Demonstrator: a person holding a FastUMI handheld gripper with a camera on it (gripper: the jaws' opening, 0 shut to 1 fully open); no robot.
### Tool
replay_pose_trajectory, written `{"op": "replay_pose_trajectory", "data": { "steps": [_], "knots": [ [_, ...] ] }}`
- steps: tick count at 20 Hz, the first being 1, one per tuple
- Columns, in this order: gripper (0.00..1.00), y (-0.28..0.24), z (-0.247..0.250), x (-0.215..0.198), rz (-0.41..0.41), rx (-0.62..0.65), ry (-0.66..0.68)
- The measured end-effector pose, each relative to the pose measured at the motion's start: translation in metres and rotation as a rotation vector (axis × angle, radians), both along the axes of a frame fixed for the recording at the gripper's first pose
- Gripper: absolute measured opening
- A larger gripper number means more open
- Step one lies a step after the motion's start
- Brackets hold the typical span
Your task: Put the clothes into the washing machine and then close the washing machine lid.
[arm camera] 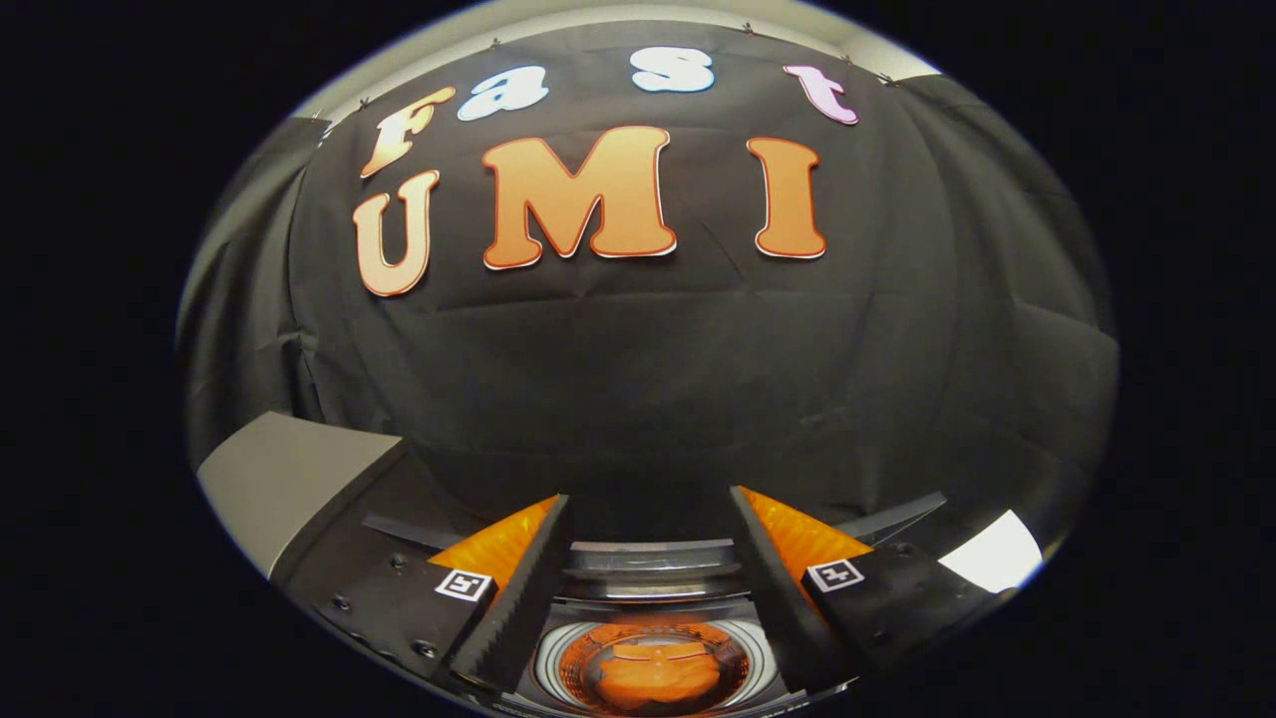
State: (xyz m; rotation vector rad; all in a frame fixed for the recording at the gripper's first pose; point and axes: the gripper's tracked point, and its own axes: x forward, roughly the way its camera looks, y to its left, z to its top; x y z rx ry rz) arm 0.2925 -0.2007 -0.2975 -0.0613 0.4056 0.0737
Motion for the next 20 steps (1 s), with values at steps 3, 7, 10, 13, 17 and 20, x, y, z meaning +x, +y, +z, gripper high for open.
{"op": "replay_pose_trajectory", "data": {
  "steps": [3, 7, 10, 13, 17, 20],
  "knots": [
    [0.99, 0.002, -0.001, 0.001, -0.002, -0.001, -0.007],
    [0.99, 0.000, -0.005, -0.019, 0.000, 0.000, -0.013],
    [0.99, -0.001, -0.008, -0.031, 0.003, 0.002, -0.005],
    [0.99, -0.001, -0.013, -0.037, 0.000, 0.002, 0.001],
    [0.99, -0.006, -0.043, -0.051, -0.011, 0.007, 0.077],
    [0.99, -0.008, -0.083, -0.067, -0.022, 0.022, 0.160]
  ]
}}
